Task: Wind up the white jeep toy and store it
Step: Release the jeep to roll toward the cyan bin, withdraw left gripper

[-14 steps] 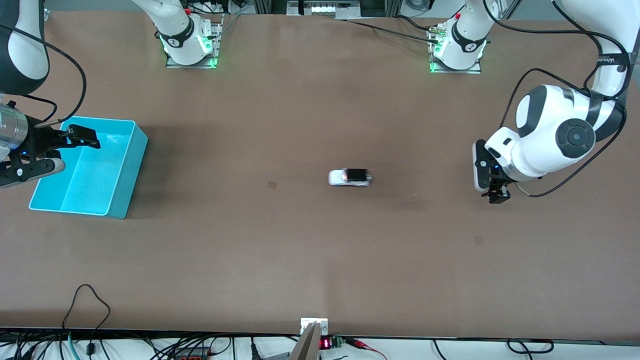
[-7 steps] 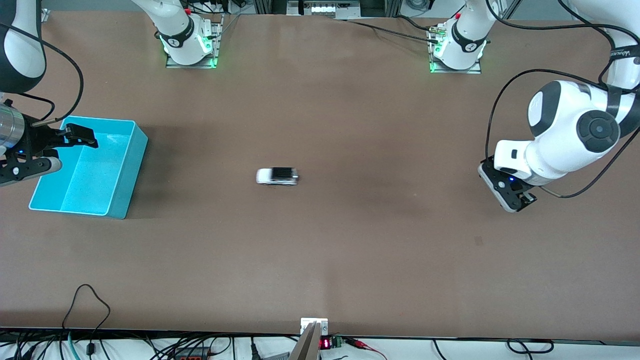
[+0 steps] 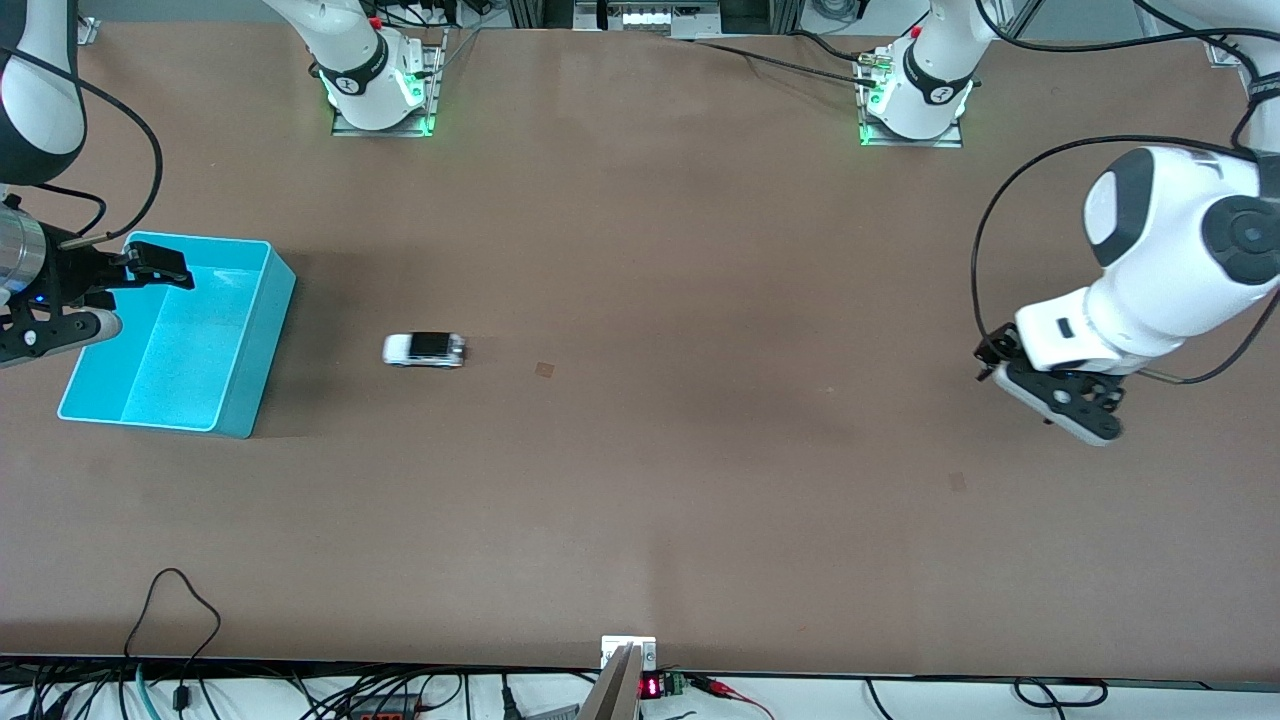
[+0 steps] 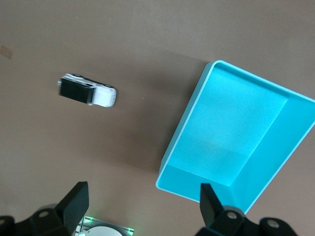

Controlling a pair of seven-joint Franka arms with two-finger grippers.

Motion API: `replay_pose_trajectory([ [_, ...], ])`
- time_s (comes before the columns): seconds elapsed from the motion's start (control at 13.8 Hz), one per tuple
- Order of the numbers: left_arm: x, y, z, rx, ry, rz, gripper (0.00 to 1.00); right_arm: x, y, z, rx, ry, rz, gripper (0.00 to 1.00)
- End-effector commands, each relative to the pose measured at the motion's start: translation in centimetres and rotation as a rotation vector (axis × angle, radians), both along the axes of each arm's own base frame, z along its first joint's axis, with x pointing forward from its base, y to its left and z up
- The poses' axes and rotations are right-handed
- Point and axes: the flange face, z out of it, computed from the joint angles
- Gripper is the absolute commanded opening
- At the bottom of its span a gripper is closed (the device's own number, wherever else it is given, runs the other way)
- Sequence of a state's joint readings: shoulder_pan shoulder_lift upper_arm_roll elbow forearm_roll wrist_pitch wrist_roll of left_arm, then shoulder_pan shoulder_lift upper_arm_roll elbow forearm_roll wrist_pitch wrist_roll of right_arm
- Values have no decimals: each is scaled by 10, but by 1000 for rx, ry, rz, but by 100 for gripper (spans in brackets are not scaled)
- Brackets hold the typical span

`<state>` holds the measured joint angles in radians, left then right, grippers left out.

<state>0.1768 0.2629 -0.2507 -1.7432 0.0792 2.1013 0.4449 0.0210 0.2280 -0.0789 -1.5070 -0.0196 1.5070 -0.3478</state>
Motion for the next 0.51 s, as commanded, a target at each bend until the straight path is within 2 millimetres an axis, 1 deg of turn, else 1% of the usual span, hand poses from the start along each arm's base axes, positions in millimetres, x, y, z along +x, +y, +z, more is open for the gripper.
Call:
replay_pose_trajectory([
  [0.0, 0, 11, 22, -66, 14, 127, 100, -3, 9, -13, 2, 57, 23, 100],
  [0.07, 1, 23, 28, -85, 7, 165, 100, -5, 16, -19, 18, 76, 83, 100],
  [0.14, 2, 28, 31, -102, 2, 189, 100, -8, 20, -29, 38, 92, 171, 100],
  [0.22, 2, 37, 34, -103, -1, 227, 100, -9, 19, -35, 44, 96, 195, 100],
  [0.36, -1, 41, 41, -106, 1, 323, 100, -11, 22, -45, 44, 111, 216, 100],
  [0.43, -3, 40, 45, -112, 11, 395, 100, -13, 24, -50, 52, 113, 245, 100],
])
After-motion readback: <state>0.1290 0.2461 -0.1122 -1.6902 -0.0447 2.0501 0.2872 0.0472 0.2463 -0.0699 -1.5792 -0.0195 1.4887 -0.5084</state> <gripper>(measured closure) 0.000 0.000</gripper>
